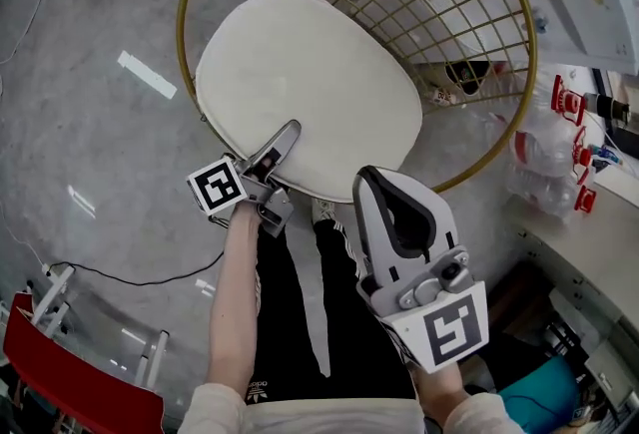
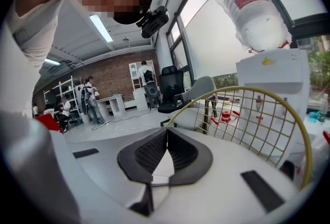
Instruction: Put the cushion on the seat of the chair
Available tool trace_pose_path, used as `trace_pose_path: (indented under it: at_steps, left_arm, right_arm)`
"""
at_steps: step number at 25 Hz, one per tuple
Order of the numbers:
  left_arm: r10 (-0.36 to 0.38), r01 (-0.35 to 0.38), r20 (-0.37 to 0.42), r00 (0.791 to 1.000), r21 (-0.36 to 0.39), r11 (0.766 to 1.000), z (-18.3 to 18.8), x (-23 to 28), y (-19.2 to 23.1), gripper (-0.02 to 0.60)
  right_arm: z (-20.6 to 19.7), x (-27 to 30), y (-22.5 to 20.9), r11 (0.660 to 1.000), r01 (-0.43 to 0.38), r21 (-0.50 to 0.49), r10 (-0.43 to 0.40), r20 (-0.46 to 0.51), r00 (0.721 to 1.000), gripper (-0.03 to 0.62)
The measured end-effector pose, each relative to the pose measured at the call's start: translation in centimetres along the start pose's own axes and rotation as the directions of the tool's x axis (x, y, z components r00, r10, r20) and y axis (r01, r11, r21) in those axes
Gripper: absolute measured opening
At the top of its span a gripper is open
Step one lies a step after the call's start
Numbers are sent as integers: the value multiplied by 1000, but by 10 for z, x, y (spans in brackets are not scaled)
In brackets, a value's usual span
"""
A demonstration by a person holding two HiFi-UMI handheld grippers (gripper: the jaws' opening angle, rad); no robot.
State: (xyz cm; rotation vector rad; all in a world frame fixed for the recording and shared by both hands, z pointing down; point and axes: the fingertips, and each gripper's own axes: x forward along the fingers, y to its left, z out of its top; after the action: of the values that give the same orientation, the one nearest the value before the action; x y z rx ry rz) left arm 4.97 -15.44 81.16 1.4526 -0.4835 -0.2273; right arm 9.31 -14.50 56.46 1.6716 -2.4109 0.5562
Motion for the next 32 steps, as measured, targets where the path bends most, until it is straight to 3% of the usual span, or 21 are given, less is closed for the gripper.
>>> trace_pose_path:
  at_steps: [2, 8, 12, 22, 24, 32]
  left_arm:
    - [-9, 10, -11, 1000, 33, 999, 5, 5, 5, 55]
    - [10, -10, -12, 1000, -27, 1000, 2, 8, 20, 55]
    - [40, -40, -17, 999, -8, 999, 5, 9, 35, 57]
    - [61, -61, 2, 998, -37, 997, 4, 12, 40, 63]
    - [94, -94, 3, 996, 13, 996, 7, 10, 42, 64]
    - [144, -145, 35, 989, 22, 989, 12, 4, 44, 152]
  right_arm:
    - [-3, 1, 4, 1000, -17, 22, 17, -2, 1000, 17]
    - [-12, 4, 13, 998, -57, 6, 57, -19, 998, 17]
    - [-15, 7, 18, 997, -80, 11, 80, -19, 997, 17]
    - [-22, 14, 12, 997, -45, -57, 42, -53, 998, 17]
    - [-24, 16, 12, 998, -42, -50, 39, -56, 998, 17]
    - [-24, 17, 15, 998, -46, -41, 44, -59, 997, 17]
